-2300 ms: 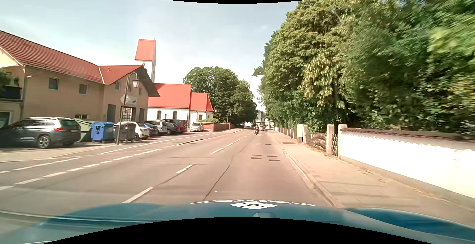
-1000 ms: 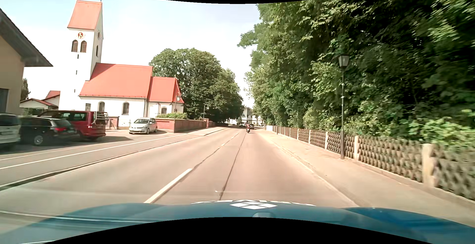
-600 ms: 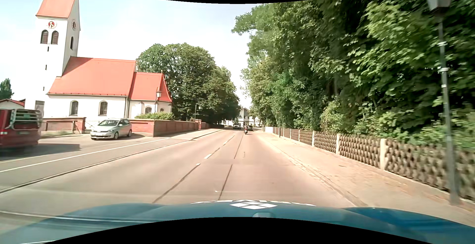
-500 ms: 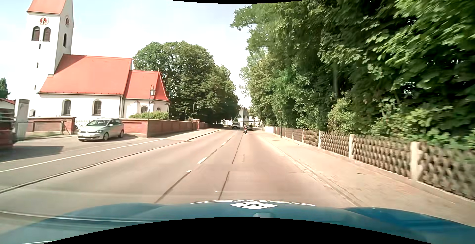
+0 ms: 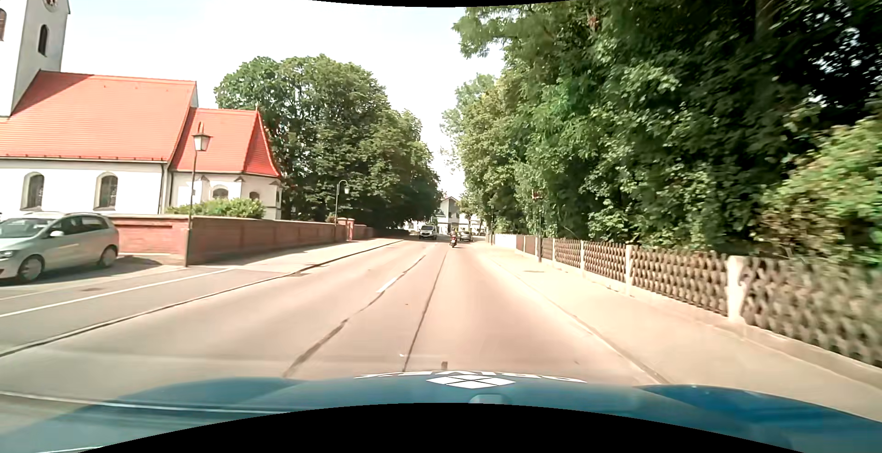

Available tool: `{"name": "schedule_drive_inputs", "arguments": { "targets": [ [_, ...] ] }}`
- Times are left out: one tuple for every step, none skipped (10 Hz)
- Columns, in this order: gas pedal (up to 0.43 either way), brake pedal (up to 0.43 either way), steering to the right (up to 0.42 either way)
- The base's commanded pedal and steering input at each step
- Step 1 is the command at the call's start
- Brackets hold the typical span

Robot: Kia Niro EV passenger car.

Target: Follow the waypoints while adhering to traffic rules and regulations

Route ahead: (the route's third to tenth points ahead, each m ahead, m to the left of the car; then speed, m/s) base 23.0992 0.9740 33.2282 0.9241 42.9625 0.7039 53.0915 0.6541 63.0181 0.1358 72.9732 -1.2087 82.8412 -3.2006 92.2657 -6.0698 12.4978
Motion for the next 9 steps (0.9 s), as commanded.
{"name": "schedule_drive_inputs", "arguments": {
  "targets": [
    [0.039,0.000,0.003],
    [0.039,0.000,0.003],
    [0.039,0.000,0.003],
    [0.039,0.000,0.002],
    [0.039,0.000,0.001],
    [0.039,0.000,0.002],
    [0.039,0.000,0.002],
    [0.039,0.000,0.001],
    [0.039,0.000,0.001]
  ]
}}
